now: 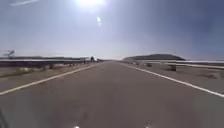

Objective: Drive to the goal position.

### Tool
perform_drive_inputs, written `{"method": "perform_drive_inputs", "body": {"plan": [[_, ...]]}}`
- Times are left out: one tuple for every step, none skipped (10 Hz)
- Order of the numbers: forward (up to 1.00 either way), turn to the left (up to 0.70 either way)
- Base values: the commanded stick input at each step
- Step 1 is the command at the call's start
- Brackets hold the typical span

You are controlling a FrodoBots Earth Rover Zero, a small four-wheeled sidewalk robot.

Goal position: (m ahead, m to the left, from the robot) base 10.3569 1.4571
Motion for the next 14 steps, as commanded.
{"method": "perform_drive_inputs", "body": {"plan": [[1.00, 0.00], [1.00, 0.00], [1.00, 0.00], [1.00, 0.00], [1.00, 0.00], [1.00, 0.00], [1.00, 0.00], [1.00, 0.00], [1.00, 0.00], [1.00, 0.00], [1.00, 0.00], [1.00, 0.00], [1.00, 0.00], [1.00, 0.00]]}}
